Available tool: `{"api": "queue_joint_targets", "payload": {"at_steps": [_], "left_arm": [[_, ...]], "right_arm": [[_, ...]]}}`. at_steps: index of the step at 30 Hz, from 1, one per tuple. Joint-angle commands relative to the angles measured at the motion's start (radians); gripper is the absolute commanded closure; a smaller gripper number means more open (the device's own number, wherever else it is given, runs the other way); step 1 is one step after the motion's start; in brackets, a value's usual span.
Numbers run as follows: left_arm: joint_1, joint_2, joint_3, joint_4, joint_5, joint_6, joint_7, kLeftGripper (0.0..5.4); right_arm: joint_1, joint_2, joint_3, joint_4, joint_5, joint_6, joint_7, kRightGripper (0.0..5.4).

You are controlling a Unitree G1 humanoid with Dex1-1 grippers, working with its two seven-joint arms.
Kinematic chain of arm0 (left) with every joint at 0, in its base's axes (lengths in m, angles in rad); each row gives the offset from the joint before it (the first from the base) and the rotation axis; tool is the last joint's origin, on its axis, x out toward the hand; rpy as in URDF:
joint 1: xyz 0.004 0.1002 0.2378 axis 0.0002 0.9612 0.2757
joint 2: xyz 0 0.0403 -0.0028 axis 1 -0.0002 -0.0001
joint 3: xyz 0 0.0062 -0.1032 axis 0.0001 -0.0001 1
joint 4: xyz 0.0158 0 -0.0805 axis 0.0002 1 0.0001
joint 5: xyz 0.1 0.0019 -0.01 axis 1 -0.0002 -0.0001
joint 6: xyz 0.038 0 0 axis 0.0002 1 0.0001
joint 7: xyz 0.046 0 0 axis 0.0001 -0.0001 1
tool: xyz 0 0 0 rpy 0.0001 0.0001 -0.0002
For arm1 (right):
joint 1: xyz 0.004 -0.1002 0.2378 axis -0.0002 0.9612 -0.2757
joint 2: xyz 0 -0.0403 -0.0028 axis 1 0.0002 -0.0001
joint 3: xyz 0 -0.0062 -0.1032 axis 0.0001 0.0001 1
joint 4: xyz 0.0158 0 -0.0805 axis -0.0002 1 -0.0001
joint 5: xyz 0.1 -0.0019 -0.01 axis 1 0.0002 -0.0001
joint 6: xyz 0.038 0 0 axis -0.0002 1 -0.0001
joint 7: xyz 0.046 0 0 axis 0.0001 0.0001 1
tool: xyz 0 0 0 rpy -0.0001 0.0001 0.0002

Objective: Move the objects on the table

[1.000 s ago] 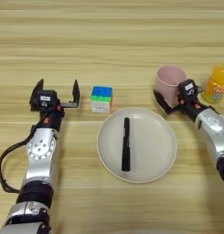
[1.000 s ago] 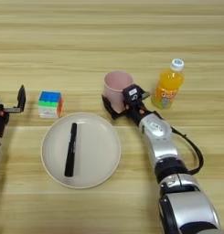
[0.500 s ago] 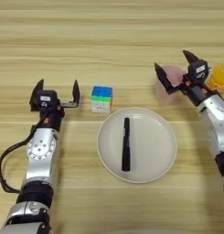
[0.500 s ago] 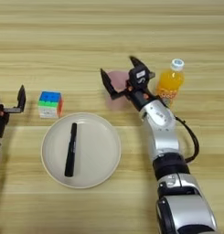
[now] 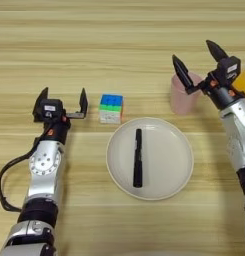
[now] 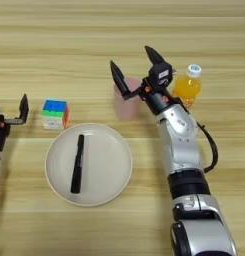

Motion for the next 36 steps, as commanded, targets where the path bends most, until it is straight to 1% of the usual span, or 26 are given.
{"api": "queue_joint_targets", "payload": {"at_steps": [1,7,10,12,15,19,21,23,27,36], "left_arm": [[0.012,0.017,-0.010,-0.016,0.013,0.032,-0.015,0.00],[0.040,-0.012,-0.064,-0.125,-0.010,0.089,-0.084,0.00],[0.064,-0.021,-0.095,-0.206,-0.025,0.144,-0.124,0.00],[0.080,-0.030,-0.126,-0.251,-0.024,0.182,-0.150,0.00],[0.093,-0.039,-0.155,-0.279,-0.024,0.235,-0.171,0.00],[0.103,-0.053,-0.172,-0.308,-0.039,0.297,-0.185,0.00],[0.106,-0.057,-0.182,-0.321,-0.048,0.352,-0.193,0.00],[0.106,-0.058,-0.185,-0.319,-0.045,0.383,-0.190,0.00],[0.108,-0.064,-0.180,-0.322,-0.037,0.413,-0.179,0.00],[0.111,-0.077,-0.180,-0.311,-0.032,0.430,-0.172,0.00]], "right_arm": [[0.014,0.006,-0.001,-0.023,-0.002,0.012,-0.014,0.04],[0.015,0.016,0.000,-0.018,-0.010,0.000,-0.037,0.04],[0.015,0.022,0.004,-0.032,-0.009,0.001,-0.044,0.04],[0.017,0.030,0.010,-0.041,-0.010,0.001,-0.048,0.04],[0.021,0.036,0.014,-0.052,-0.010,0.005,-0.051,0.04],[0.023,0.041,0.018,-0.062,-0.010,0.009,-0.055,0.04],[0.024,0.044,0.020,-0.064,-0.010,0.010,-0.055,0.04],[0.025,0.045,0.021,-0.066,-0.008,0.010,-0.055,0.04],[0.029,0.048,0.023,-0.071,-0.007,0.011,-0.057,0.04],[0.039,0.057,0.030,-0.074,-0.006,0.010,-0.060,0.04]]}}
